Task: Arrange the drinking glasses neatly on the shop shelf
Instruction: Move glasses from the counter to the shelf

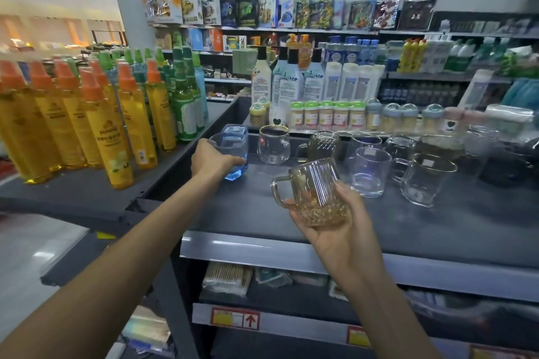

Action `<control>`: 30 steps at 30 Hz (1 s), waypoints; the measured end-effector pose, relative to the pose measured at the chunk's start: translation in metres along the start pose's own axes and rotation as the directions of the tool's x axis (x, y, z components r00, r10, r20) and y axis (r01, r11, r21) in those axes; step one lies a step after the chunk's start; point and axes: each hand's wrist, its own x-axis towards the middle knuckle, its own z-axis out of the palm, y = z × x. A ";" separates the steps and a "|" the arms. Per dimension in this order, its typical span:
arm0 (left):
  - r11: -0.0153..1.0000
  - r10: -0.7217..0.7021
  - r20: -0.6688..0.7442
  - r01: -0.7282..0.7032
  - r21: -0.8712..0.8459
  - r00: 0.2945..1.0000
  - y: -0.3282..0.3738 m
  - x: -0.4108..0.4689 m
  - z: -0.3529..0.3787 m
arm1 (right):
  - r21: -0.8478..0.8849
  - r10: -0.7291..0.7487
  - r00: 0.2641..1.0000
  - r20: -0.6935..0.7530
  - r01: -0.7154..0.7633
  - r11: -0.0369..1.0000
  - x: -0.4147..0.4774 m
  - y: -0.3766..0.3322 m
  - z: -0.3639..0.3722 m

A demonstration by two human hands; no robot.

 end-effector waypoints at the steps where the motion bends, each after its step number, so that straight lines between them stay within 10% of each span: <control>1: 1.000 -0.011 -0.002 0.011 0.009 1.000 -0.003 0.001 0.001 | 0.004 0.000 1.000 -0.005 0.000 1.000 0.001 0.001 0.000; 12: 0.998 0.030 -0.021 -0.029 0.061 0.999 -0.015 0.002 0.001 | -0.029 -0.007 0.999 -0.038 0.005 1.000 -0.008 -0.002 0.004; 17: 0.950 0.303 -0.149 -0.286 0.129 0.941 -0.010 -0.040 -0.011 | -0.162 -0.028 0.997 -0.078 0.015 0.987 -0.014 -0.015 -0.004; 21: 0.875 0.476 0.018 -0.471 -0.117 0.879 0.006 -0.103 -0.011 | -0.438 -0.125 0.985 -0.118 0.061 0.897 -0.017 -0.034 -0.016; 26: 0.807 0.590 0.396 -0.504 -0.307 0.704 0.020 -0.160 0.009 | -0.793 -0.242 0.962 -0.124 0.050 0.607 -0.017 -0.067 -0.015; 30: 0.767 0.629 0.438 -0.606 -0.213 0.642 0.026 -0.158 0.043 | -0.993 -0.384 0.923 -0.011 0.035 0.114 0.010 -0.090 -0.010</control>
